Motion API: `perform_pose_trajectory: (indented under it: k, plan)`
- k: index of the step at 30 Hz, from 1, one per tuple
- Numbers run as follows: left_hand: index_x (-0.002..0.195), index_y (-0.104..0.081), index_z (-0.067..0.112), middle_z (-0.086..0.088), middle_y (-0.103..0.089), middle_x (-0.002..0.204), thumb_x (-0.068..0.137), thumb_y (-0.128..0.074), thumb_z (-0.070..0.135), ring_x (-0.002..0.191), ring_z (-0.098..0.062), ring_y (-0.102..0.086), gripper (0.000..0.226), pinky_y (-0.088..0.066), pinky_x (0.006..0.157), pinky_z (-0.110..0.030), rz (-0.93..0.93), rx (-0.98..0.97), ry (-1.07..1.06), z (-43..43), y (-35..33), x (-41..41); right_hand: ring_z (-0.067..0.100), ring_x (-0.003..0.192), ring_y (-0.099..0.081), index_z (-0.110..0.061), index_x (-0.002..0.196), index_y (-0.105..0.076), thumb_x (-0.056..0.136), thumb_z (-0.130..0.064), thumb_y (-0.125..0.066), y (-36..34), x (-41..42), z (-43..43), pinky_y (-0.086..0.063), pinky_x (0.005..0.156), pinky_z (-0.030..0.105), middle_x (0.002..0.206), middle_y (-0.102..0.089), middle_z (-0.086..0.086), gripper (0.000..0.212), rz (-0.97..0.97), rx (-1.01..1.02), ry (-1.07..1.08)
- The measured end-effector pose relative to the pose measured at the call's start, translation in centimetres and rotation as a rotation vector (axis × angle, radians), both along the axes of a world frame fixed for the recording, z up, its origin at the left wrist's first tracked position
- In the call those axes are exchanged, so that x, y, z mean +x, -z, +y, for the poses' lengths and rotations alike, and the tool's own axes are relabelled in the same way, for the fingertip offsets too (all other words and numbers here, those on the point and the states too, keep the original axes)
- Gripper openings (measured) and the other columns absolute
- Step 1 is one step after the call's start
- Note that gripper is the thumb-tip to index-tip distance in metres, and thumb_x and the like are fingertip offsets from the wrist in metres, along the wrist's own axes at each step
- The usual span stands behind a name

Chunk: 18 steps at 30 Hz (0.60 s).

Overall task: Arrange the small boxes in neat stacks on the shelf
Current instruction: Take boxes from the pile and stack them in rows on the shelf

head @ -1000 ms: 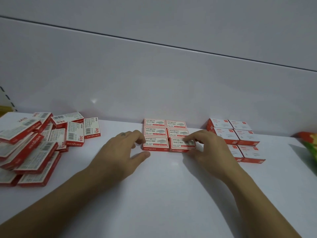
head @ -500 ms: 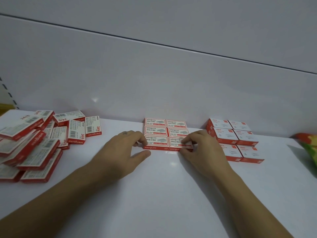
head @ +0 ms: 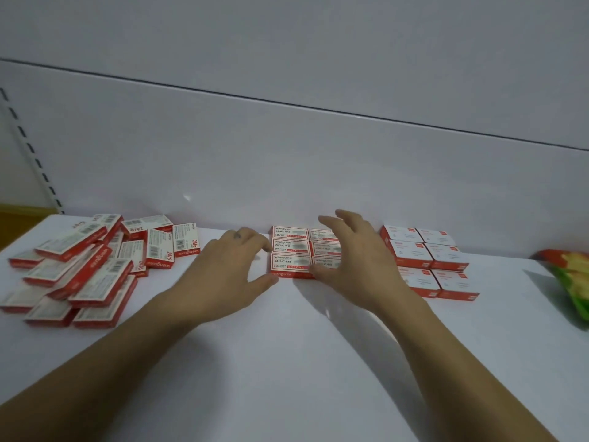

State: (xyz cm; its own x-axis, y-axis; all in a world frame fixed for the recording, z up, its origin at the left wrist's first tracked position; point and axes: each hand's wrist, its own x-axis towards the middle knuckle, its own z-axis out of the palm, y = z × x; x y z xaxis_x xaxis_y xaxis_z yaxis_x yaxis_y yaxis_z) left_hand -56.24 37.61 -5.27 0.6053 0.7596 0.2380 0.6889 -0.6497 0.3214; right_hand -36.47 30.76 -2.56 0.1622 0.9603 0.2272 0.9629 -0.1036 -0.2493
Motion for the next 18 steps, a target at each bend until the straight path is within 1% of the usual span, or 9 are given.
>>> perform_pose_trajectory:
  k: [3, 5, 7, 11, 15, 18]
  plan:
    - [0.134, -0.041, 0.033, 0.010, -0.044, 0.137, 0.085, -0.054, 0.057, 0.123, -0.012, -0.041, 0.055, -0.037, 0.099, -0.034, 0.052, 0.074, -0.028, 0.0, -1.2, -0.8, 0.016, 0.139, -0.025, -0.032, 0.145, -0.032, 0.079, -0.051, -0.067, -0.8, -1.6, 0.3, -0.028, 0.109, 0.036, 0.154, -0.024, -0.006, 0.077, -0.010, -0.031, -0.096]
    - [0.134, -0.041, 0.033, 0.010, -0.046, 0.136, 0.084, -0.053, 0.059, 0.123, -0.013, -0.041, 0.057, -0.038, 0.100, -0.036, 0.085, 0.100, -0.052, -0.1, -1.9, -1.8, 0.017, 0.139, -0.027, -0.030, 0.144, -0.034, 0.078, -0.051, -0.069, -0.8, -2.5, 0.8, -0.026, 0.111, 0.036, 0.153, -0.027, -0.004, 0.078, -0.015, -0.024, -0.154]
    - [0.134, -0.040, 0.034, 0.011, -0.046, 0.136, 0.084, -0.051, 0.061, 0.123, -0.013, -0.040, 0.057, -0.037, 0.101, -0.035, 0.119, 0.106, -0.094, -0.5, -2.3, -3.3, 0.018, 0.138, -0.027, -0.029, 0.144, -0.035, 0.078, -0.050, -0.069, -0.9, -3.6, 1.3, -0.025, 0.112, 0.035, 0.152, -0.029, -0.003, 0.077, 0.001, -0.023, -0.207]
    - [0.137, -0.037, 0.035, 0.010, -0.042, 0.142, 0.086, -0.049, 0.061, 0.128, -0.013, -0.038, 0.059, -0.031, 0.105, -0.032, 0.157, 0.069, -0.234, -1.2, -2.5, -6.9, 0.017, 0.138, -0.027, -0.030, 0.145, -0.032, 0.082, -0.049, -0.065, -1.0, -6.6, 2.3, -0.026, 0.112, 0.034, 0.152, -0.028, -0.004, 0.074, 0.019, -0.050, -0.314]
    - [0.142, -0.032, 0.037, 0.009, -0.034, 0.150, 0.085, -0.048, 0.066, 0.136, -0.016, -0.033, 0.065, -0.029, 0.111, -0.038, 0.180, -0.017, -0.395, -2.0, -2.0, -9.7, 0.017, 0.136, -0.030, -0.028, 0.145, -0.032, 0.083, -0.049, -0.064, -0.4, -10.1, 3.2, -0.030, 0.111, 0.034, 0.150, -0.031, -0.004, 0.073, 0.025, -0.078, -0.421]
    - [0.143, -0.030, 0.036, 0.008, -0.031, 0.153, 0.086, -0.045, 0.067, 0.139, -0.018, -0.030, 0.067, -0.028, 0.113, -0.041, 0.239, -0.011, -0.483, -2.6, -1.7, -11.4, 0.018, 0.135, -0.031, -0.028, 0.145, -0.031, 0.084, -0.050, -0.063, 0.3, -12.3, 3.6, -0.030, 0.110, 0.035, 0.151, -0.031, -0.003, 0.073, 0.015, -0.114, -0.487]
